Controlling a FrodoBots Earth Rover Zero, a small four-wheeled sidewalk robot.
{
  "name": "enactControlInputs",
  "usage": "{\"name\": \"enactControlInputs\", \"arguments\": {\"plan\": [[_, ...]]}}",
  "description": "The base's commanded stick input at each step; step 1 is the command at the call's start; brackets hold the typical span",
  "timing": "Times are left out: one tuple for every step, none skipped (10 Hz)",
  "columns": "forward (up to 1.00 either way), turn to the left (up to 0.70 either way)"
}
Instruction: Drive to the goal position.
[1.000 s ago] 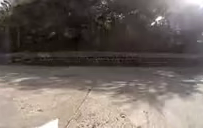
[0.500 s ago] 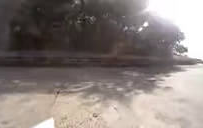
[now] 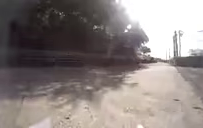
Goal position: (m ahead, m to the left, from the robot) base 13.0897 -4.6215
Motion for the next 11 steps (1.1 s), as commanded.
{"name": "enactControlInputs", "arguments": {"plan": [[0.0,-0.67],[0.0,-0.67],[0.0,-0.67],[0.0,-0.67],[0.0,-0.67],[0.0,0.0],[0.0,0.0],[0.0,0.0],[0.0,0.0],[0.0,0.0],[0.0,0.0]]}}
